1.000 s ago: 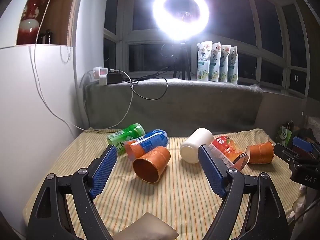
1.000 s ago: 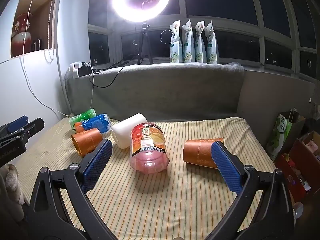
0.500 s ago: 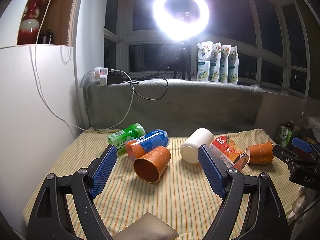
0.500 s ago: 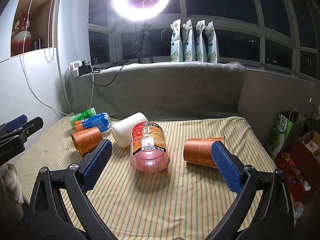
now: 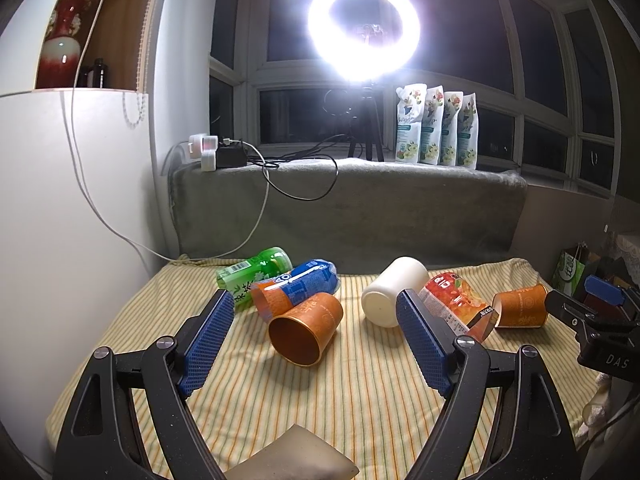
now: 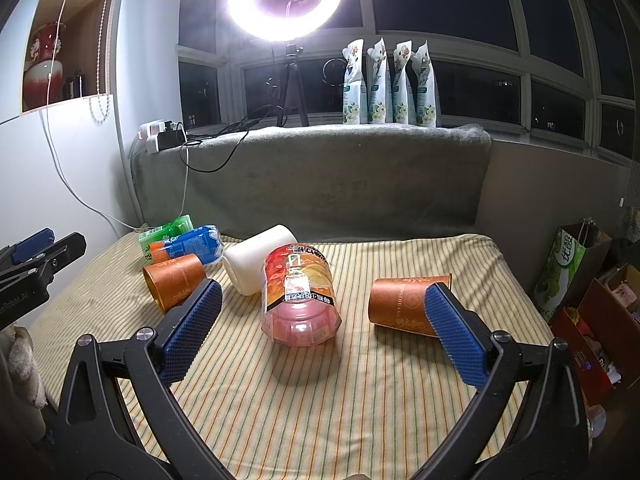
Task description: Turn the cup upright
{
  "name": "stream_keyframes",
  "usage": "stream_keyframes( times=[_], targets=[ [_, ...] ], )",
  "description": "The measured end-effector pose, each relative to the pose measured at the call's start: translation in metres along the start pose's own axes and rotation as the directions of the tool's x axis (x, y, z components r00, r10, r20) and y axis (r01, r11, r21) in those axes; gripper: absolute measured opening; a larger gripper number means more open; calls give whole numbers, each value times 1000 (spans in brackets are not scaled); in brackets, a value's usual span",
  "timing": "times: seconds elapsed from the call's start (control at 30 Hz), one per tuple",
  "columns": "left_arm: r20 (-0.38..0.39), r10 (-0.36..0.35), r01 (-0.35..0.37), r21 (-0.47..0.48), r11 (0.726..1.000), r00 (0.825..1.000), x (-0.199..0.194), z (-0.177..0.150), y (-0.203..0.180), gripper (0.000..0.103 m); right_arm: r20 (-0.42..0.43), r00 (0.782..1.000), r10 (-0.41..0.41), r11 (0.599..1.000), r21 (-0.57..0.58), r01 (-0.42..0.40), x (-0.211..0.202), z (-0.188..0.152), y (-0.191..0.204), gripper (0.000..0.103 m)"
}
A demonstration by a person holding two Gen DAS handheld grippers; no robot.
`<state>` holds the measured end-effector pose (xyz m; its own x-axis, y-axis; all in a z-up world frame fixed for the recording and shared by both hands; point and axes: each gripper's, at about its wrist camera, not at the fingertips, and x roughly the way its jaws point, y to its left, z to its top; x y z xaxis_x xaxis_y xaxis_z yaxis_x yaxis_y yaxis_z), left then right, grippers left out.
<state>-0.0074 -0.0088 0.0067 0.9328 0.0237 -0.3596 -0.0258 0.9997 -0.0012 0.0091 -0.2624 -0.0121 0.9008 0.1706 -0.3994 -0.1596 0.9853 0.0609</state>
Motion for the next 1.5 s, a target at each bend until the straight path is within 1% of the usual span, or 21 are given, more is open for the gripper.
stream_keyframes(
  times=[0.03, 1.07, 1.3, 1.5],
  targets=[
    [0, -1, 1, -1, 1000, 1000, 0, 0, 0, 83, -2, 1000, -2, 1000, -3, 2, 1, 2, 5, 103],
    [-1, 0, 0, 0, 1000, 1000, 1, -1, 2, 83, -4, 1000, 2, 1000, -9, -2, 5, 3, 6, 103],
    [-5, 0, 0, -2, 1000, 1000, 4, -2, 3, 83, -14, 1000, 11, 1000, -21, -11, 9, 6, 15, 103],
    [-16, 1, -2, -12, 1000, 1000, 8, -2, 9, 83, -29, 999, 34, 999, -23, -35, 18, 10, 17, 103]
  ],
)
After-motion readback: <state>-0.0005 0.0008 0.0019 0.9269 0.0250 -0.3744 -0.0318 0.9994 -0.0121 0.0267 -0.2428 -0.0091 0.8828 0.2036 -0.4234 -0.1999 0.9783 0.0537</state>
